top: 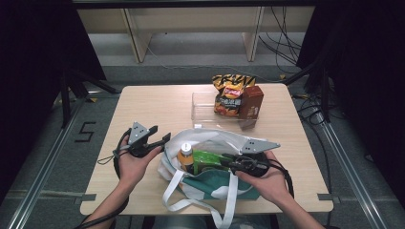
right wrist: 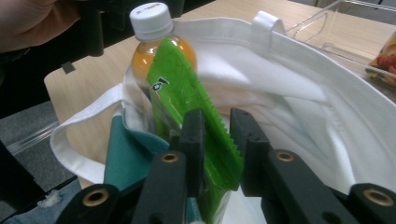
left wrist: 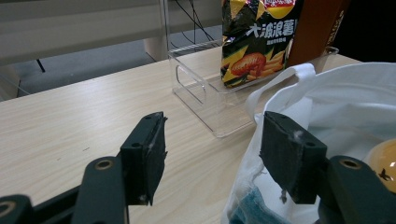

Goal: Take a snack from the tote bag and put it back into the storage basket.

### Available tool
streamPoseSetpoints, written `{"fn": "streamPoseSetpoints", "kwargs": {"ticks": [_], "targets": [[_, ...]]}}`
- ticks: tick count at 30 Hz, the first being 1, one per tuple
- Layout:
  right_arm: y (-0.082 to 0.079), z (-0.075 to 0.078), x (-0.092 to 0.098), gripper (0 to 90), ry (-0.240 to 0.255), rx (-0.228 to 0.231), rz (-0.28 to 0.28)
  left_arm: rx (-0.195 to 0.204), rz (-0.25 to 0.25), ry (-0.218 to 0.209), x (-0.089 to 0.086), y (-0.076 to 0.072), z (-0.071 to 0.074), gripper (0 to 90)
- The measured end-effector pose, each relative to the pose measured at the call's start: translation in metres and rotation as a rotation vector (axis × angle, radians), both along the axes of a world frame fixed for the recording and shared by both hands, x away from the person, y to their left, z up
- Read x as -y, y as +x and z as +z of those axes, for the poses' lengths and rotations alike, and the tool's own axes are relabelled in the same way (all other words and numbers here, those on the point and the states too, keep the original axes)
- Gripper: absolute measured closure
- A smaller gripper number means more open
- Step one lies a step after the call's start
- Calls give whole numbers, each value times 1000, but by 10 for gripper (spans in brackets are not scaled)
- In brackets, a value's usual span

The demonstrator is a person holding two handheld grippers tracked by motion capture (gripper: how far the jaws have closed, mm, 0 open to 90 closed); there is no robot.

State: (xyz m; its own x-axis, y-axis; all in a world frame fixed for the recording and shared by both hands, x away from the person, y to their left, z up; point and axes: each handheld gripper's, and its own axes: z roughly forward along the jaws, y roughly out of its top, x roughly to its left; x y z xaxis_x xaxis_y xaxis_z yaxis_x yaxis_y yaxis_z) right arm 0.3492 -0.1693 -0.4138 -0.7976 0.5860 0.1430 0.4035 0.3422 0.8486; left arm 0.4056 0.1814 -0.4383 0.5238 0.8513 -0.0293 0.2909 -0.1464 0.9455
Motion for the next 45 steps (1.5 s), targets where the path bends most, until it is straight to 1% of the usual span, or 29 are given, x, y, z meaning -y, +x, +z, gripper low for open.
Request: {"fn": "streamPoseSetpoints", "kwargs": {"ticks": [6,7,8,9,11,14,15,16,18,19,21,23,24,26,29,30,31,33,34,35,36,37,38,39,41,42,43,44,45], "targets": [[1,0,2,844,-14,5,3,-2,-1,0,0,1,0,398],[1,0,3,860,-28,34,0,-1,-1,0,0,1,0,399],[0,0,2,877,-17,3,1,1,-3,-4,0,1,-1,399],[1,0,2,896,-29,39,17,-2,0,2,0,1,-1,398],[0,-1,1,900,-24,29,18,-1,0,2,0,1,-1,398],[-1,1,1,900,-41,48,24,2,1,3,0,0,0,399],[-1,1,1,900,-48,81,26,2,1,1,0,1,0,399],[-2,1,0,900,-41,67,27,1,1,0,-1,1,0,398],[-2,3,0,900,-52,86,31,3,-2,-3,-1,2,0,399],[-5,3,-1,900,-41,57,13,1,2,3,-1,1,0,399],[-3,4,0,900,-51,74,40,3,1,4,-1,1,0,398],[-4,6,1,900,-53,76,27,3,1,2,-1,1,0,399],[-4,6,1,900,-48,71,23,4,1,2,-1,1,0,399],[-4,7,1,900,-44,109,20,3,2,2,-1,1,0,399],[-5,12,3,900,-43,96,11,0,4,3,-1,1,0,399],[-5,13,2,900,-30,107,4,1,3,3,-1,2,0,398],[-3,14,4,900,-39,133,19,0,2,3,0,2,0,399],[-4,15,4,900,-22,144,-4,-1,2,2,0,2,0,399],[-4,17,5,900,-30,119,13,-1,1,3,0,2,-1,399],[-4,18,6,900,-22,131,6,-1,1,3,0,2,0,399],[-6,19,6,900,-19,111,-7,0,2,3,0,2,0,399],[-5,20,7,900,-8,123,-8,1,3,2,0,2,0,399],[-4,23,9,900,-22,146,-7,5,4,1,0,2,0,399],[-4,24,9,900,-12,136,-10,6,0,-3,0,2,0,399],[-3,27,11,900,-3,148,-19,3,7,-1,0,2,0,399],[-4,28,12,900,-3,133,-24,3,4,0,0,2,0,399],[-1,28,12,900,8,182,-34,1,2,1,0,3,0,399],[-1,30,13,900,-1,149,-21,2,1,1,1,3,0,399],[-1,30,13,900,5,152,-24,3,1,2,1,2,0,399]]}}
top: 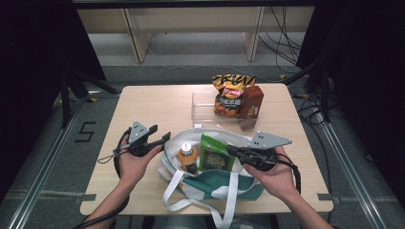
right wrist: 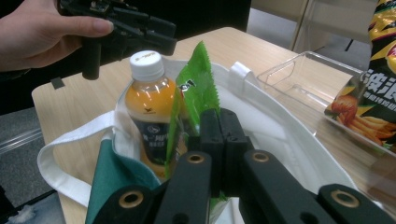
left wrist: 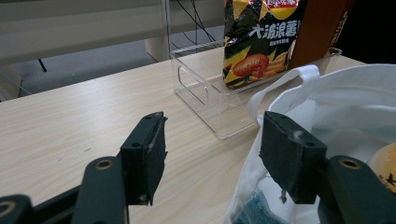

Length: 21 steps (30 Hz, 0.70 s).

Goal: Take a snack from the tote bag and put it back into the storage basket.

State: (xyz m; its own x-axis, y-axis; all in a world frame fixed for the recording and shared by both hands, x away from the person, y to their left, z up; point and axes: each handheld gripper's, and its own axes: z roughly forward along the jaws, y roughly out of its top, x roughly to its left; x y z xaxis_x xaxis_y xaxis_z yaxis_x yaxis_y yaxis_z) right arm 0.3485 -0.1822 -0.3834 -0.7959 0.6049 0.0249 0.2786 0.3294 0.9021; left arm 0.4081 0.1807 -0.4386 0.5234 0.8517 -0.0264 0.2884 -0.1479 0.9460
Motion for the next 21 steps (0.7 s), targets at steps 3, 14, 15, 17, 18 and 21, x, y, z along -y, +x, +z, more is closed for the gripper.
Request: {"fn": "streamPoseSetpoints", "kwargs": {"ticks": [3,14,15,17,18,21], "targets": [[1,2,0,900,20,9,-6,0,3,-3,0,0,0,399],[3,13,1,900,26,30,-16,5,4,-9,0,0,1,400],[4,15,3,900,24,60,-19,2,5,-6,-1,0,1,400],[2,18,2,900,38,39,-31,0,4,-9,0,0,0,401],[2,19,3,900,36,45,-15,2,3,-3,0,0,1,401],[2,24,3,900,35,77,-29,7,4,-9,1,-1,2,402]]}}
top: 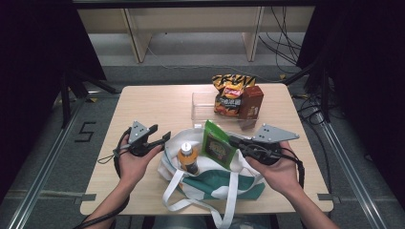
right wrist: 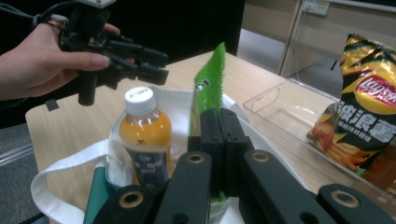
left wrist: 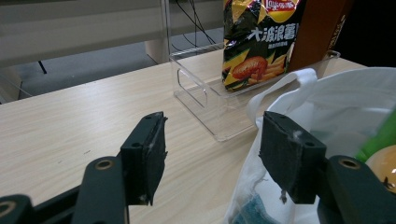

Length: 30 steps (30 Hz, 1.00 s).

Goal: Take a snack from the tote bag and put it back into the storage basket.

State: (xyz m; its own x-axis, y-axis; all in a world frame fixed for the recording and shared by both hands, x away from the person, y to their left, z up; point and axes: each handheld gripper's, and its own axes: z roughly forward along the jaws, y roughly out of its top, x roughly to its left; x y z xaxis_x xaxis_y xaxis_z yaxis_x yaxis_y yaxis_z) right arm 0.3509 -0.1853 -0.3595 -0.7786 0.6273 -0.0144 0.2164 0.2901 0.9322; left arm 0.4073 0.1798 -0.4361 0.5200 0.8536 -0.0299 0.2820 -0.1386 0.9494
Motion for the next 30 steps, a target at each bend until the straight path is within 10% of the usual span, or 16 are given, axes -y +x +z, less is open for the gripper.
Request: {"fn": "streamPoseSetpoints", "kwargs": {"ticks": [30], "targets": [[13,28,7,900,41,81,-47,15,-6,-7,3,2,1,398]]}}
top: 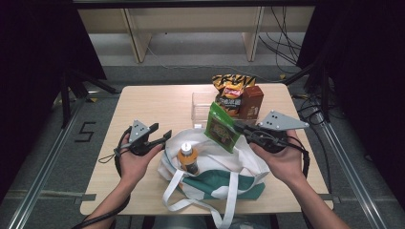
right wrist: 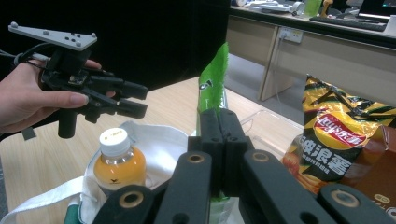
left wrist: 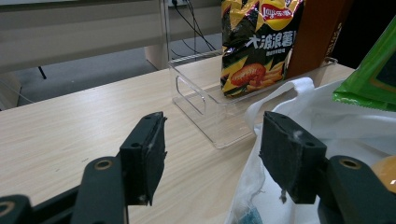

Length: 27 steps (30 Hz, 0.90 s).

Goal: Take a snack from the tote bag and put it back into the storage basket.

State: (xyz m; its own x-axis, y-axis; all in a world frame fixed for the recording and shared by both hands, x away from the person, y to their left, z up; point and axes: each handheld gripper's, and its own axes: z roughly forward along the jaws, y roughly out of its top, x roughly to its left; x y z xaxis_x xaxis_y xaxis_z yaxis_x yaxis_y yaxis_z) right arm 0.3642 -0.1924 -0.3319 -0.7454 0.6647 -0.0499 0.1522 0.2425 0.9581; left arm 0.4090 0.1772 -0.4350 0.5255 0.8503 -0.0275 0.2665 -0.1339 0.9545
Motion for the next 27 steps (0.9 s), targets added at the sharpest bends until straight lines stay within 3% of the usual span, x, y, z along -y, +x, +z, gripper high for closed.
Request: {"fn": "streamPoseSetpoints", "kwargs": {"ticks": [2,3,7,8,15,24,26,27], "targets": [[2,2,1,900,-11,21,-5,0,-4,-1,1,0,0,399],[1,2,0,900,7,5,-2,1,-6,3,1,0,0,398],[4,5,1,900,2,27,-15,1,-6,2,1,1,0,398],[4,6,1,900,13,10,-9,1,-6,2,1,1,0,398],[8,11,5,900,10,41,-31,2,-3,0,1,0,0,398],[12,15,9,900,27,32,-51,4,-1,-6,1,1,1,399],[14,16,10,900,16,60,-63,5,-1,-8,2,1,1,399],[13,17,10,900,16,41,-56,6,-1,-8,2,1,1,399]]}}
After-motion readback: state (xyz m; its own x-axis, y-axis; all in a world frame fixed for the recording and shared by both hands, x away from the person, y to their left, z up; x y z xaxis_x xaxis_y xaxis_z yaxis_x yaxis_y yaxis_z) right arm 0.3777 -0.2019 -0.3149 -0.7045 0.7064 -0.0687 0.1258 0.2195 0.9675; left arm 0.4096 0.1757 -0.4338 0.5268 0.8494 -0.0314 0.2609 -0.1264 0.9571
